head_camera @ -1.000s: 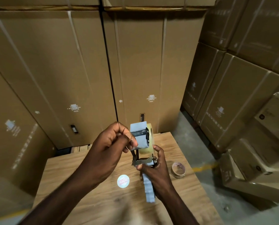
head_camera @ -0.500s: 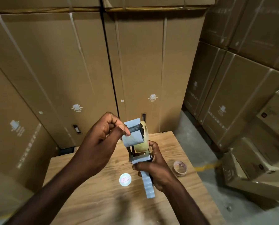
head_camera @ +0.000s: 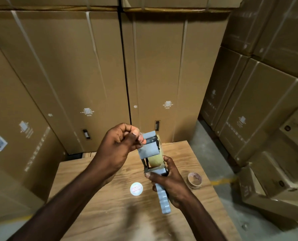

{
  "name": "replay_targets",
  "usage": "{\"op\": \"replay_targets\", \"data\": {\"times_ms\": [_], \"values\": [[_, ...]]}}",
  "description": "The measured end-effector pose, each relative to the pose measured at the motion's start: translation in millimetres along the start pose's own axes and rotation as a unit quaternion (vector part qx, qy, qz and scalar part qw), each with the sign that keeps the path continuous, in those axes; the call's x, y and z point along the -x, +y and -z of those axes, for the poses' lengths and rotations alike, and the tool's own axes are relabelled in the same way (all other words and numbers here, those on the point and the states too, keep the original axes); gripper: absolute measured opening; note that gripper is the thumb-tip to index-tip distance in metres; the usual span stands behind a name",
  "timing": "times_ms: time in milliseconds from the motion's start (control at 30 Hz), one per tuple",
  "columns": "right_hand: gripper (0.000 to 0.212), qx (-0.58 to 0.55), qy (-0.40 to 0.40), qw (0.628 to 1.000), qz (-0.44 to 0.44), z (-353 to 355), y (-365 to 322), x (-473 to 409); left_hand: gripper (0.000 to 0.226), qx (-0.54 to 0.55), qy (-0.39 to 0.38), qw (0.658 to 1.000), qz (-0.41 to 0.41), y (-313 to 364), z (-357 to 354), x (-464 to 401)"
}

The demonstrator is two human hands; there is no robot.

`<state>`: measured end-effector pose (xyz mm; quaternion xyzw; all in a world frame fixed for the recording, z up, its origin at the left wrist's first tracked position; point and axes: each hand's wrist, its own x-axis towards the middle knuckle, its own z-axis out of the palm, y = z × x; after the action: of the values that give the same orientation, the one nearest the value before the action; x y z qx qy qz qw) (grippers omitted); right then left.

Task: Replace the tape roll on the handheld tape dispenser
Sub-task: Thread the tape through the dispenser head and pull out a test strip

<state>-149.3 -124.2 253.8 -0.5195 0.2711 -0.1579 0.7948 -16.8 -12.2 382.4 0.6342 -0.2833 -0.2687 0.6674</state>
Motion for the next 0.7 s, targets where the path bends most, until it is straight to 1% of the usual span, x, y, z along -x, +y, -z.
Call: {"op": "replay_targets", "data": {"times_ms": [67, 133, 200, 267, 333, 433, 533, 633, 700], "values": [[0.069, 0.0, -0.001, 1.0, -0.006, 1.1, 1.5, -0.5, 0.002, -0.021, -0.016, 1.0, -0.01, -0.7, 3.1, 1.2], [0.069, 0.005, 0.001, 1.0, -0.01, 2.3, 1.7, -0.1, 0.02, -0.054, -0.024, 0.998, -0.016, -1.9, 6.4, 1.5], [0.068, 0.011, 0.002, 1.0, -0.012, 2.6, 0.6, 0.3, 0.031, -0.099, -0.022, 0.994, -0.047, -2.4, 6.8, 2.8], [0.067, 0.015, 0.002, 1.0, -0.014, 2.2, -0.1, 1.5, 0.032, -0.16, -0.003, 0.983, -0.095, -3.3, 6.1, 4.3], [0.066, 0.012, 0.003, 1.0, -0.015, 1.5, 1.2, 3.0, 0.029, -0.193, 0.017, 0.972, -0.131, -3.3, 4.7, 6.3], [0.064, 0.016, 0.004, 1.0, -0.012, -0.6, 0.2, 5.8, 0.03, -0.17, 0.057, 0.973, -0.143, -1.6, 3.3, 8.3], [0.055, 0.028, 0.007, 1.0, -0.006, -3.5, -5.6, 9.5, 0.028, -0.14, 0.086, 0.972, -0.167, 5.5, 2.3, 10.7], [0.055, 0.04, 0.022, 0.999, -0.009, -3.2, -7.7, 14.1, 0.023, -0.148, 0.081, 0.96, -0.223, 21.7, 2.1, 15.1], [0.054, 0.059, 0.021, 0.998, -0.002, -5.3, -7.7, 14.6, 0.023, -0.146, 0.083, 0.957, -0.238, 31.0, 1.7, 14.8]]}}
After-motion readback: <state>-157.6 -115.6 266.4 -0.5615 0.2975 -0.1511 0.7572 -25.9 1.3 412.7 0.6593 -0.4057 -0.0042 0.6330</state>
